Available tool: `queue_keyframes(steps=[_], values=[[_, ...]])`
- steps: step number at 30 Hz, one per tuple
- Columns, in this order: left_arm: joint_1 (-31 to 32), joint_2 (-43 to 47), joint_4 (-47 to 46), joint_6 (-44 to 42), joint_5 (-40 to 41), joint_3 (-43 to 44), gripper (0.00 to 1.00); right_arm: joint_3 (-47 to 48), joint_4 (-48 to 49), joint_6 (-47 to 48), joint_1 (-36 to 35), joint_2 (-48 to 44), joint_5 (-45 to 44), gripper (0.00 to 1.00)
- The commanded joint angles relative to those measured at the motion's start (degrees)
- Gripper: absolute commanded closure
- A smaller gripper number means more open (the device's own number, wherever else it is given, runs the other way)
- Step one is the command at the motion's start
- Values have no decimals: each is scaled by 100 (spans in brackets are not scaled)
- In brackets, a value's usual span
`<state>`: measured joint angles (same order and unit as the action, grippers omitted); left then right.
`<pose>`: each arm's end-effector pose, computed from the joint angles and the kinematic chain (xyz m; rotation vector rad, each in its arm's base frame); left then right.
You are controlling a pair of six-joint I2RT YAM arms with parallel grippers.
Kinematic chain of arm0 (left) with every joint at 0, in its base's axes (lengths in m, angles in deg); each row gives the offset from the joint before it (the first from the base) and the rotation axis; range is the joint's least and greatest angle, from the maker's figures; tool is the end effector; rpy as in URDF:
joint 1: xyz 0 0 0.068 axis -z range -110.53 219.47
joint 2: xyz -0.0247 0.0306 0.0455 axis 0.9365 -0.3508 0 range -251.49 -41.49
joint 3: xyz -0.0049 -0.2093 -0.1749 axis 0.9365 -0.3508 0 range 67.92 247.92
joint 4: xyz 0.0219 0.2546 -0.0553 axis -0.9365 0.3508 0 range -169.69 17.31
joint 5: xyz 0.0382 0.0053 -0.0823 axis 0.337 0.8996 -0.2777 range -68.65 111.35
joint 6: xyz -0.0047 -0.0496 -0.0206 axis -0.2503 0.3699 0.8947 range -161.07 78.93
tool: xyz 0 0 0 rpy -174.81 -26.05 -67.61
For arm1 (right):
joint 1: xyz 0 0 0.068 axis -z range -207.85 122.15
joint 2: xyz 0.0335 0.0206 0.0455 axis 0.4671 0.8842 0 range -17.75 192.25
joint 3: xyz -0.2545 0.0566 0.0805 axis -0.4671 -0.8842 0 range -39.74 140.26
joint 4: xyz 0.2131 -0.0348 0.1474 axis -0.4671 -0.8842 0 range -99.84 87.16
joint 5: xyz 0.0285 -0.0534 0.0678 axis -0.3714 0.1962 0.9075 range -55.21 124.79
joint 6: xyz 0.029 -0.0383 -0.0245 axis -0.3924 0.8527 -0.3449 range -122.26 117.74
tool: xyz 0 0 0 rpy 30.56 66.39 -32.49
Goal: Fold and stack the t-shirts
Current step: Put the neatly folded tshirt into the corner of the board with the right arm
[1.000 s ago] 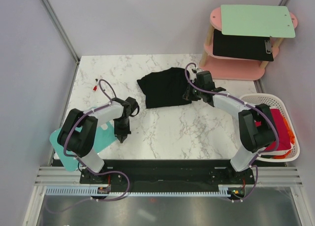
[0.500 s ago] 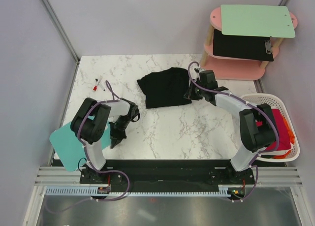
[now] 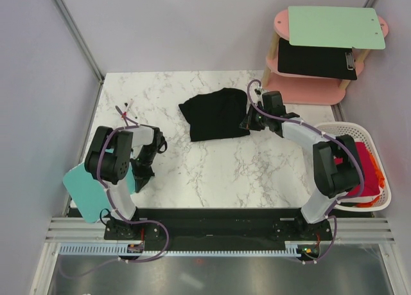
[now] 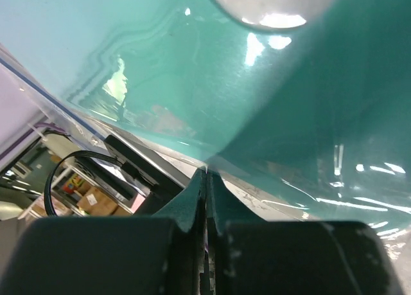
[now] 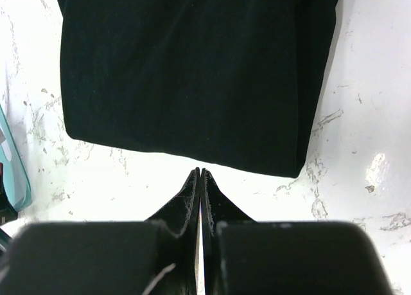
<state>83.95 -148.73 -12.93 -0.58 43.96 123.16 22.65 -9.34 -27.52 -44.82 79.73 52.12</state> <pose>0.2405 -0.0481 0.1158 0.4835 -2.7234 -0.8167 0.3509 0.1181 0.2119 0.0092 2.3654 0.7175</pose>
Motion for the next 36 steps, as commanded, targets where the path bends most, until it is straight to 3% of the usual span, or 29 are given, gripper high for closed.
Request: queue_keyframes(steps=[1,7,12,20,28,30,31,32,33,34,35,36], values=[[-322,133,-1147,214,507,136,98,238,61,3,10,123,227,97],[-525,474,-1586,65,438,4,98,238,35,91,-78,211,202,97],[-534,950,-2508,-304,-520,-339,98,431,-263,345,-333,193,-237,96],[-499,950,-2949,-489,-1354,-286,98,634,-527,671,-702,79,-712,96],[-253,3198,-3353,-771,-2111,-532,98,1169,-615,961,-1307,368,-1037,96],[-244,3716,-3477,-814,-2471,-585,92,1494,-624,996,-1440,526,-1125,96],[-244,4146,-3494,-823,-2516,-576,89,1608,-615,1005,-1571,693,-1143,96],[-253,4376,-3521,-832,-2603,-559,68,1871,-633,1022,-1633,816,-1161,96],[-244,4561,-3521,-884,-2586,-541,54,2012,-642,1023,-1695,922,-1170,96],[-253,4876,-3521,-894,-2491,-532,16,2170,-668,1031,-1800,1184,-1170,96],[-253,5010,-3521,-911,-2437,-506,0,2494,-677,1058,-1853,1326,-1196,96],[-253,5116,-3512,-920,-2402,-488,0,2680,-694,1101,-1914,1623,-1213,97]])
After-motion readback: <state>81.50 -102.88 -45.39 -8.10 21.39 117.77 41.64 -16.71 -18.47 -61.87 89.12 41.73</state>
